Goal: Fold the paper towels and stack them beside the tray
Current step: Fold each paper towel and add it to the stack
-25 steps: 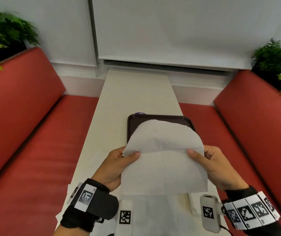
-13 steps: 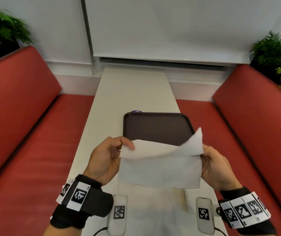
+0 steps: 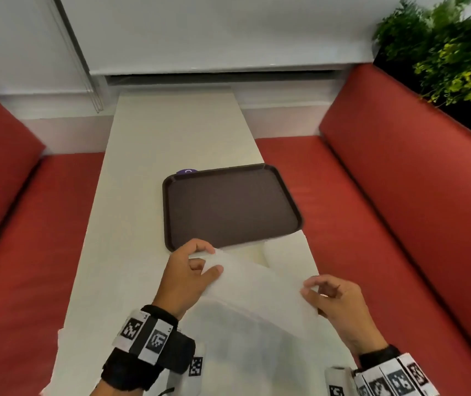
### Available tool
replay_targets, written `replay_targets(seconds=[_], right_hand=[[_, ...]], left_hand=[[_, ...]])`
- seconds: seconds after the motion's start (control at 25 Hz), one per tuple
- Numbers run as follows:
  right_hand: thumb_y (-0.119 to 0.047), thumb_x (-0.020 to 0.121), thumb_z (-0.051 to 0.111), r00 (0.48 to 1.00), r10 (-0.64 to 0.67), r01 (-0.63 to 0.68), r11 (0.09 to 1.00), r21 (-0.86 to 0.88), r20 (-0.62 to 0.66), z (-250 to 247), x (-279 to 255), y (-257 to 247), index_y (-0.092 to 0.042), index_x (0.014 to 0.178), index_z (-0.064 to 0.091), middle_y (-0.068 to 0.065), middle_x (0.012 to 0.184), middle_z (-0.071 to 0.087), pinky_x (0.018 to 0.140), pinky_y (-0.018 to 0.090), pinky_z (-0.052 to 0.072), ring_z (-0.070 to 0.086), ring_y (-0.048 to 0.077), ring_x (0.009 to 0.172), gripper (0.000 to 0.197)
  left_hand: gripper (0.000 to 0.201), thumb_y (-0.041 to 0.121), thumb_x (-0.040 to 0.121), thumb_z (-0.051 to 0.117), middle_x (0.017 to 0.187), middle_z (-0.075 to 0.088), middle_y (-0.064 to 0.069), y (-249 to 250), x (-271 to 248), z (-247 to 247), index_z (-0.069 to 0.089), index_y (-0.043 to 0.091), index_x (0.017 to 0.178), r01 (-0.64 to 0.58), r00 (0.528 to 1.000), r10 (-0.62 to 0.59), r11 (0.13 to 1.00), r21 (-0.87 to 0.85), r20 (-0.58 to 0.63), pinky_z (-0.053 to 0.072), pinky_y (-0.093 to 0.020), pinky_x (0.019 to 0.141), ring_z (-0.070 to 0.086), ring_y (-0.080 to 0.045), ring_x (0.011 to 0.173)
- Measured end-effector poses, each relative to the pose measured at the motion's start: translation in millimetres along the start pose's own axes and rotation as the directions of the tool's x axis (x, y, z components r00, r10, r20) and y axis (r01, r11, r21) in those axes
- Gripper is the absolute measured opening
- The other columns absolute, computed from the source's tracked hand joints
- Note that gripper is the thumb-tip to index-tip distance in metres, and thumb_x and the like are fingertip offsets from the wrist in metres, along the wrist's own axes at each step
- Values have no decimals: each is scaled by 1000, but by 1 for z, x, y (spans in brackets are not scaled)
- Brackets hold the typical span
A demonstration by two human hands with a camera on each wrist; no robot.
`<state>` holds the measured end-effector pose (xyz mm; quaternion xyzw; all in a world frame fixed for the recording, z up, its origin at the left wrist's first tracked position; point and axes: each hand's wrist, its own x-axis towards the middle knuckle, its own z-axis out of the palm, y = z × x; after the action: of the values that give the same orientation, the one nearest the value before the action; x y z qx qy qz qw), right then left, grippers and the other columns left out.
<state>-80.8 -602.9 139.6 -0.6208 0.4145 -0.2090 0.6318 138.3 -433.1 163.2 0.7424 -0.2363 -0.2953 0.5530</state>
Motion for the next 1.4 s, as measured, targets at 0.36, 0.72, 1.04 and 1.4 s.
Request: replay_targets(seconds=[0.36,0.72,1.04,1.4], right_hand=[[-5,82,71,982,45,-104,939,-327,-181,-42,0,63,-25,89,72,0,65,69,50,11,47,64,4,48,22],[-10,89,61,975,109,-191,861,-471,-194,-43,44,98,-19,108,72,-2,46,57,54,5,41,55,14,44,23],[-29,91,60,991,27,-103,784,-613,-133,-46,26,77,-30,117,66,-7,34,41,58,3,39,41,10,37,26],[-55,85,58,918,142,206,624,-754,369,94,11,78,-26,142,38,-5,135,48,107,26,35,45,15,126,67]], left_hand=[[37,-4,84,46,106,67,1,-25,123,133,71,18,99,-382,891,137,740,554,432,46,-43,96,61,-22,101],[55,-8,87,42,131,44,4,-51,177,203,50,26,130,-415,815,-209,442,795,541,29,-36,93,47,-21,111],[42,18,91,50,126,40,0,-34,145,165,50,37,128,-326,938,64,493,807,339,27,-39,89,43,-19,111],[41,15,82,66,73,64,7,-113,-91,-35,58,54,71,317,918,-396,772,551,28,44,-5,59,59,6,60]])
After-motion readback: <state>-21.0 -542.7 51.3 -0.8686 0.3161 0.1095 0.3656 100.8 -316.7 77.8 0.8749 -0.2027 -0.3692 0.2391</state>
